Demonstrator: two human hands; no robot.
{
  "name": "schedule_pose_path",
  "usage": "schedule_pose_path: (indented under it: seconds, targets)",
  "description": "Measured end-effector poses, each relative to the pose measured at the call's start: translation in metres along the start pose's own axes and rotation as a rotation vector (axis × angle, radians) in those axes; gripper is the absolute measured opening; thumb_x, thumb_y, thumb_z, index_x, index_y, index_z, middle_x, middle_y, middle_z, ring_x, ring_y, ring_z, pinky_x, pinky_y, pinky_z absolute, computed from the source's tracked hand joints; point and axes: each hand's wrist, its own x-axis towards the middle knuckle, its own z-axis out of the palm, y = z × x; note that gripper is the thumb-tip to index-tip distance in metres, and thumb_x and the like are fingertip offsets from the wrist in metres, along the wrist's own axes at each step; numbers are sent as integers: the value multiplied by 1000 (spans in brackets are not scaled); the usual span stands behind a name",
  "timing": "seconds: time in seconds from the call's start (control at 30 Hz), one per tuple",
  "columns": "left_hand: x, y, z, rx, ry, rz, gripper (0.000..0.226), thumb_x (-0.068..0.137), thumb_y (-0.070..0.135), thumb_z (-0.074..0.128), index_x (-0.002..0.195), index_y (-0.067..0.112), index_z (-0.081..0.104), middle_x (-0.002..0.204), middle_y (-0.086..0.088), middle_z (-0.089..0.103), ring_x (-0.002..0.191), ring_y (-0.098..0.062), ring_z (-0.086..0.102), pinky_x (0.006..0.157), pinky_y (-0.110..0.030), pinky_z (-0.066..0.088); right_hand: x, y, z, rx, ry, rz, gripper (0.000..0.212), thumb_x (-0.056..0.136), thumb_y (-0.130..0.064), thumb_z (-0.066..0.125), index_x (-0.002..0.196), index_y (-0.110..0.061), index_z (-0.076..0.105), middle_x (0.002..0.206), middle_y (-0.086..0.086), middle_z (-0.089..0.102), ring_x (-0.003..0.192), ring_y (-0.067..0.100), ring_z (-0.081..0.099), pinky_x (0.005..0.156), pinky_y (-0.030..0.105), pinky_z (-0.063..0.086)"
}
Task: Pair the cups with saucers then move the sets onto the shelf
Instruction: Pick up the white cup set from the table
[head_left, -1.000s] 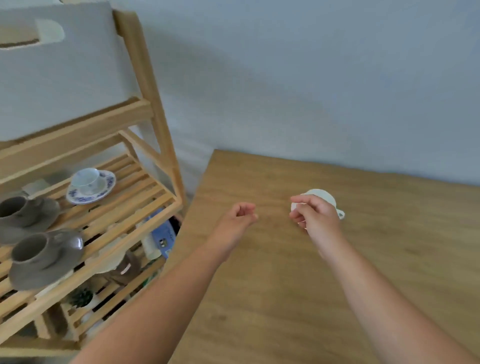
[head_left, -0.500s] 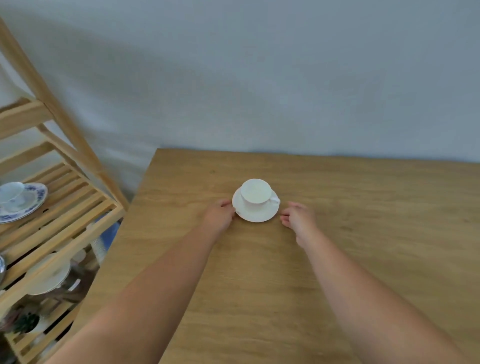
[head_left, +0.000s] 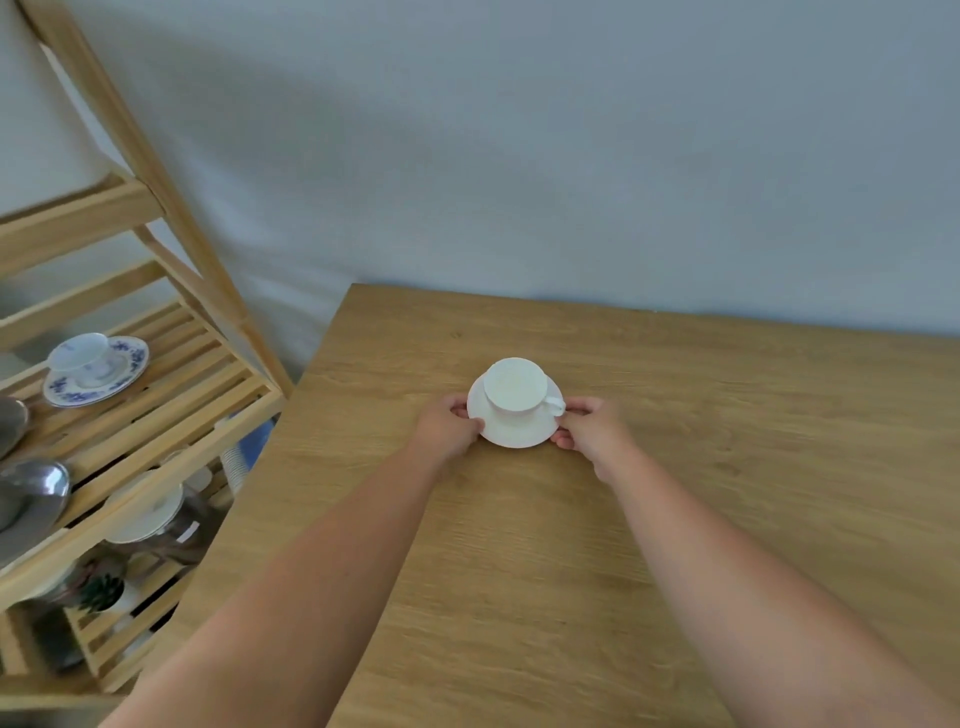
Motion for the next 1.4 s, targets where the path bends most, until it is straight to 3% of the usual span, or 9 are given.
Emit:
schedule_pose_path:
  seconds: [0.3, 0.53, 0.67, 0.83, 1.0, 1.17, 1.23, 1.33, 1.4]
  targets:
    - [-17, -23, -86, -165, 148, -28, 39, 88, 2, 65, 125, 13, 60, 109, -7, 68, 81, -12, 66, 83, -28, 58, -11, -21, 83, -45, -135, -79, 22, 88, -3, 54, 102, -11, 68, 80, 10, 72, 61, 17, 63, 67, 28, 57]
    - [-28, -46, -176, -198, 279, -60, 38, 87, -1, 66, 122, 13, 64, 101, -7, 68, 75, -13, 65, 87, -34, 60, -29, -42, 175, -88, -258, -106, 19, 87, -3, 55, 99, -11, 68, 73, 10, 68, 58, 17, 58, 79, 37, 57]
    - [-32, -59, -228, -198, 346, -62, 35, 87, -2, 65, 119, 14, 63, 99, -9, 70, 70, -14, 65, 77, -30, 59, -40, -55, 229, -116, -329, -121, 20, 86, -2, 56, 100, -11, 66, 68, 8, 65, 54, 16, 56, 66, 31, 53]
    - [-28, -81, -285, -206, 425, -97, 37, 87, -1, 65, 122, 12, 65, 87, -5, 68, 69, -14, 65, 81, -34, 61, -52, -67, 293, -153, -401, -147, 18, 87, 0, 55, 96, -12, 66, 67, 9, 63, 54, 15, 54, 60, 26, 48]
    - [-23, -105, -329, -236, 474, -143, 34, 87, -2, 67, 119, 9, 65, 84, -6, 66, 71, -18, 63, 93, -49, 57, -52, -69, 352, -216, -445, -165, 17, 89, 0, 56, 102, -7, 65, 69, 9, 63, 54, 15, 54, 56, 26, 50]
    - [-21, -128, -357, -198, 498, -214, 26, 86, 5, 68, 108, 18, 67, 89, -7, 72, 82, -22, 67, 92, -49, 58, -50, -69, 395, -283, -496, -173, 20, 92, 0, 56, 82, -16, 64, 73, 8, 66, 59, 13, 60, 48, 18, 51]
    - [-20, -136, -363, -175, 501, -236, 30, 85, 7, 69, 113, 19, 69, 89, -6, 71, 82, -22, 67, 89, -48, 60, -46, -65, 410, -310, -514, -167, 18, 91, 0, 55, 88, -12, 68, 79, 8, 68, 63, 14, 64, 51, 20, 53]
    - [-19, -142, -370, -204, 512, -269, 31, 87, 3, 68, 114, 17, 66, 88, -3, 66, 83, -20, 66, 88, -43, 61, -39, -58, 428, -367, -525, -160, 23, 89, 1, 55, 81, -16, 68, 78, 9, 68, 68, 19, 63, 69, 35, 60]
    - [-17, -145, -374, -237, 521, -294, 31, 88, 1, 67, 115, 17, 64, 88, -1, 64, 82, -18, 66, 89, -42, 60, -35, -57, 437, -381, -526, -147, 21, 89, 0, 55, 84, -15, 69, 77, 8, 68, 67, 18, 63, 66, 33, 59]
